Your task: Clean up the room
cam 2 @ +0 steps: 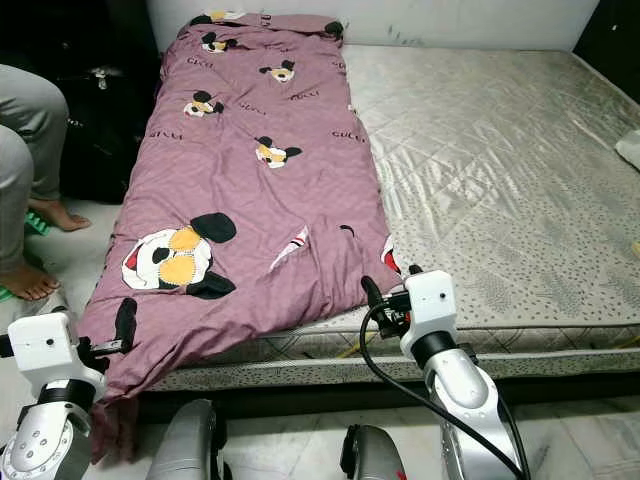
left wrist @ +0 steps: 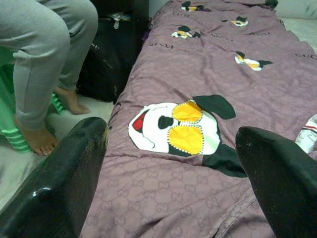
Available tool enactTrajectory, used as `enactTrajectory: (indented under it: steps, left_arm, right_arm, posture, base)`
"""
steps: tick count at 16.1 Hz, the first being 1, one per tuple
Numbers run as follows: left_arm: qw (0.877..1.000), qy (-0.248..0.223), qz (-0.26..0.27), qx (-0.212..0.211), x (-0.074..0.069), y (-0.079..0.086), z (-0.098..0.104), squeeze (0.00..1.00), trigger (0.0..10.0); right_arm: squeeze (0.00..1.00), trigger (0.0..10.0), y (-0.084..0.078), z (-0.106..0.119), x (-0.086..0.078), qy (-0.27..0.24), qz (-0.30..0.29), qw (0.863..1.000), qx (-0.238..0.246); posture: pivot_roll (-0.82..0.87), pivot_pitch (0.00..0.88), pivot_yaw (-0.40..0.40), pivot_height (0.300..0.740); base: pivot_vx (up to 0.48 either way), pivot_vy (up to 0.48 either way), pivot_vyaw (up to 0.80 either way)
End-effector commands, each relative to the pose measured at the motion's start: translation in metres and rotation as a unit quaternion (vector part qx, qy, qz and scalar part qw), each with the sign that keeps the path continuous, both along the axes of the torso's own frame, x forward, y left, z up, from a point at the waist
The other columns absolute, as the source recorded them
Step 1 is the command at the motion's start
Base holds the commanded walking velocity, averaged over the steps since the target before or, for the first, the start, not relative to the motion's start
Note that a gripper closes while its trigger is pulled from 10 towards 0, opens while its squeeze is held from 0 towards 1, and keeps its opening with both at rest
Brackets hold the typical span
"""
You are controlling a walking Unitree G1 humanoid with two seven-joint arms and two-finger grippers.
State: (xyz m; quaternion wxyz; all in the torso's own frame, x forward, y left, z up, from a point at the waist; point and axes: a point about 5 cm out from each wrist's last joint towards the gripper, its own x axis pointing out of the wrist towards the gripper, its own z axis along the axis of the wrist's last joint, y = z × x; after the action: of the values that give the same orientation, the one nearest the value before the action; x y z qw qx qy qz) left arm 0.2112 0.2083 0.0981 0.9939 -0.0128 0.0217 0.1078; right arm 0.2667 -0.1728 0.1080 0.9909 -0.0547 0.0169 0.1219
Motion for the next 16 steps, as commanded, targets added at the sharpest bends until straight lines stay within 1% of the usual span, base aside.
enactTrajectory:
  steps: [1,4,5,8,15,16]
  left_arm:
    - [1.0,0.0,-0.005,0.001,0.0004,0.0,0.0016,0.0,10.0]
    - [1.0,0.001,-0.005,0.004,0.0005,0.0004,0.0007,0.0,10.0]
    - [1.0,-0.004,-0.007,-0.002,0.0006,0.0008,0.001,0.0,10.0]
    - [1.0,-0.007,-0.014,-0.003,0.0002,0.0011,0.0018,0.0,10.0]
    - [1.0,-0.011,-0.021,-0.007,0.0011,-0.0009,0.0025,0.0,10.0]
    - [1.0,-0.011,-0.022,-0.008,0.0012,-0.0009,0.0028,0.0,10.0]
  right_arm:
    - [0.0,10.0,-0.0012,0.0015,-0.0007,-0.005,-0.001,1.0,0.003]
    - [0.0,10.0,-0.0011,0.0019,0.0006,-0.008,0.001,1.0,-0.002]
    - [0.0,10.0,-0.0006,0.0056,0.0031,-0.017,0.005,1.0,-0.007]
    - [0.0,10.0,0.0002,0.0066,0.0054,-0.02,0.007,1.0,-0.008]
    - [0.0,10.0,0.0038,0.006,0.0069,-0.027,0.021,0.999,-0.026]
    - [0.0,10.0,0.0045,0.0053,0.0067,-0.027,0.022,0.999,-0.025]
  posture:
    - [0.01,0.119,-0.039,0.591]
    - [0.01,0.109,-0.039,0.572]
    - [0.01,0.109,-0.039,0.572]
    - [0.01,0.109,-0.039,0.572]
    - [0.02,0.106,-0.045,0.572]
    - [0.02,0.108,-0.044,0.572]
  base:
    - [0.0,0.0,0.0]
    - [0.0,0.0,0.0]
    - [0.0,0.0,0.0]
    - [0.0,0.0,0.0]
    - [0.311,0.0,0.0]
    - [0.322,0.0,0.53]
